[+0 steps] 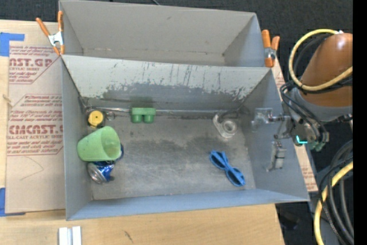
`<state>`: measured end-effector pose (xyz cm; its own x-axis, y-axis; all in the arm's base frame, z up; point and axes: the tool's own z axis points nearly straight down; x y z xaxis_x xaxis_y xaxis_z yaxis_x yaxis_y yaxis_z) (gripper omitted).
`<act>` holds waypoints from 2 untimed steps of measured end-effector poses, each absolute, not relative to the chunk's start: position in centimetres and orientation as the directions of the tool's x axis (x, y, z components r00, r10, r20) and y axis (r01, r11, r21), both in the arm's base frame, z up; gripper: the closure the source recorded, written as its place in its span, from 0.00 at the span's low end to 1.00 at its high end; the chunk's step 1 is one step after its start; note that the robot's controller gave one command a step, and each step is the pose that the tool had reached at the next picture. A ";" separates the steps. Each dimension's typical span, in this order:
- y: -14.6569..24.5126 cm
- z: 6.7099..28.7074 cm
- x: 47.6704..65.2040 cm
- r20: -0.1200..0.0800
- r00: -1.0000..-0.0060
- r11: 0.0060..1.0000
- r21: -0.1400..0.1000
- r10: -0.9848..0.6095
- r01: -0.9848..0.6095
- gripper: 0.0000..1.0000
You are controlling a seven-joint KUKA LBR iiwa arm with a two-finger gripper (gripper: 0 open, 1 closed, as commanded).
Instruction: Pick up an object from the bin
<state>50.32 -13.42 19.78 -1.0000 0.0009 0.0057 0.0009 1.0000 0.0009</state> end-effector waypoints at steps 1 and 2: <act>-5.7 13.4 49.0 0.007 -1.000 1.000 0.005 -0.002 -0.002 0.00; -5.9 7.5 48.2 0.003 -0.908 0.908 0.000 0.419 0.419 0.00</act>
Offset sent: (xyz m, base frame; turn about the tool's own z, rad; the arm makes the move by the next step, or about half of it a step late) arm -0.0118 0.0711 -0.0600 0.0045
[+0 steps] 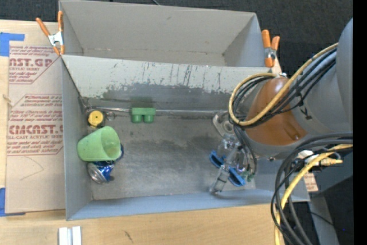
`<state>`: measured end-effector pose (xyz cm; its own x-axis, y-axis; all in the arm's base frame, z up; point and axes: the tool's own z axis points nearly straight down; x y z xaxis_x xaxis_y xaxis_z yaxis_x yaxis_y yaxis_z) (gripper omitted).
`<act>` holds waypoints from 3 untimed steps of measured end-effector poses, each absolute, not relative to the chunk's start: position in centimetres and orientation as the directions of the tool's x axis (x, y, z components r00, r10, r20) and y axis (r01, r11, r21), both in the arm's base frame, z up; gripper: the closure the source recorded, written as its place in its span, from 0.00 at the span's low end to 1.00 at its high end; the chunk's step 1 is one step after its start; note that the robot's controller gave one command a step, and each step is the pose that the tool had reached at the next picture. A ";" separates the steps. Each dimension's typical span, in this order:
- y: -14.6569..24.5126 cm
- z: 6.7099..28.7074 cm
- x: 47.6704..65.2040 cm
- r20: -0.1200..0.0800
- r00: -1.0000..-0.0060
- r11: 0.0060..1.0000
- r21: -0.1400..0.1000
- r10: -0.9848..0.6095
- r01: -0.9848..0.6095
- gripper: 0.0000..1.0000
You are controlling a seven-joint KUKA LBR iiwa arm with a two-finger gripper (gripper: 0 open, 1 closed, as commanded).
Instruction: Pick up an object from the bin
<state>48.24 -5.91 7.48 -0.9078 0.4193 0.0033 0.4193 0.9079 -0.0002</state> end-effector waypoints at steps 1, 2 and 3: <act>-5.9 7.6 48.3 0.001 -0.908 0.908 -0.001 0.418 0.418 1.00; -6.6 17.8 50.1 -0.009 -0.916 0.916 0.003 0.401 0.401 1.00; -6.4 32.2 50.6 -0.010 -0.914 0.914 0.004 0.406 0.406 1.00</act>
Offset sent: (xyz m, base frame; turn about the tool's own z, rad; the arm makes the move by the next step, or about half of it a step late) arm 0.0000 0.0000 0.0000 0.0000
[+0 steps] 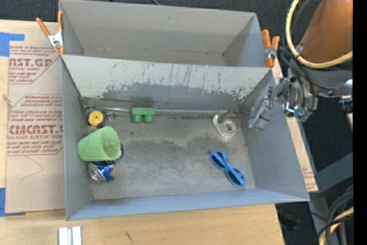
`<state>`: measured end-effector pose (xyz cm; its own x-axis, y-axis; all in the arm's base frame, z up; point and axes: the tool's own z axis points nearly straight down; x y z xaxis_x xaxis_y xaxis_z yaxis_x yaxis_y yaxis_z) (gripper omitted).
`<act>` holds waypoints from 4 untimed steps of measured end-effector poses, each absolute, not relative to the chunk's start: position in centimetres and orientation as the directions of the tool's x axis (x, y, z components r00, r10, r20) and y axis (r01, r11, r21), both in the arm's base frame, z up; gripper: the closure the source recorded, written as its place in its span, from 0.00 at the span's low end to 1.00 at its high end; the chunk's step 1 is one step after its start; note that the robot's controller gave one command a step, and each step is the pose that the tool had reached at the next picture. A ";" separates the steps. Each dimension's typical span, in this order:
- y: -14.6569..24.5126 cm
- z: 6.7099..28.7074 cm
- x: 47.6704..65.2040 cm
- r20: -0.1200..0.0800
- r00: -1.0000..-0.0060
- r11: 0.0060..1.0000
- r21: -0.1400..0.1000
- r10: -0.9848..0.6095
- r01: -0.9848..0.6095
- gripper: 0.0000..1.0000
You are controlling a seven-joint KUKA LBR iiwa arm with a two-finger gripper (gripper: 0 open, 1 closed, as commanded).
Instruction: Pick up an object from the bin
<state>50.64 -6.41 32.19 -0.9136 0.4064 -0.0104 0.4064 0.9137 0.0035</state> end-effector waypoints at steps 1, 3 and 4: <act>-6.0 16.2 48.4 0.008 -0.951 0.951 -0.002 0.309 0.309 1.00; -3.2 6.5 50.3 0.007 -0.930 0.930 -0.001 0.367 0.367 0.00; -9.4 6.9 49.1 0.001 -0.919 0.919 -0.004 0.395 0.395 0.00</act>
Offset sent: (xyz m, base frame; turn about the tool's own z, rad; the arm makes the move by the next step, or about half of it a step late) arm -0.0209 0.0029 -0.1551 -0.1036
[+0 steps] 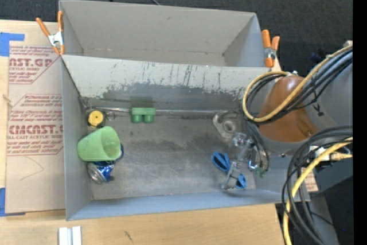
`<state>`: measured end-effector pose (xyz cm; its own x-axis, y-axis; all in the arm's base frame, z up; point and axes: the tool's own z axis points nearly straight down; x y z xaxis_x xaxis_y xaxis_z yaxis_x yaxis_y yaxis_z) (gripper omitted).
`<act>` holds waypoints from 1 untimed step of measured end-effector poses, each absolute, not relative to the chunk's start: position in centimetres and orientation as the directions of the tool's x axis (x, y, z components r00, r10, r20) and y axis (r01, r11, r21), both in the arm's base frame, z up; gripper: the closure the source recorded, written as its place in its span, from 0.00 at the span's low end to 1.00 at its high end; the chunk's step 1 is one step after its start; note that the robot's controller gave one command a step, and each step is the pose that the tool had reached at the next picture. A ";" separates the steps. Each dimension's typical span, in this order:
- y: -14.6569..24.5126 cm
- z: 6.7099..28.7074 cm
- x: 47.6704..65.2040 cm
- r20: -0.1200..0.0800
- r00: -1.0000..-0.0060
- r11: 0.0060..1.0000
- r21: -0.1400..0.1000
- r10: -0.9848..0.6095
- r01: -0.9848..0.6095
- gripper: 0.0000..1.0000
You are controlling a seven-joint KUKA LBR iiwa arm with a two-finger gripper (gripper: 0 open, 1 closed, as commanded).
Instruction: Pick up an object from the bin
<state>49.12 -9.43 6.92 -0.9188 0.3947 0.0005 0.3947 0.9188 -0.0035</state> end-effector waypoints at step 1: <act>-9.0 7.0 49.3 0.000 -0.921 0.921 -0.001 0.390 0.390 1.00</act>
Offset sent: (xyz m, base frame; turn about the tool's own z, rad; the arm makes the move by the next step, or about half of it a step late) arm 0.0000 0.0000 0.0000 0.0000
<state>49.25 -9.04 6.98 -0.9208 0.3901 0.0000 0.3901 0.9208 -0.0005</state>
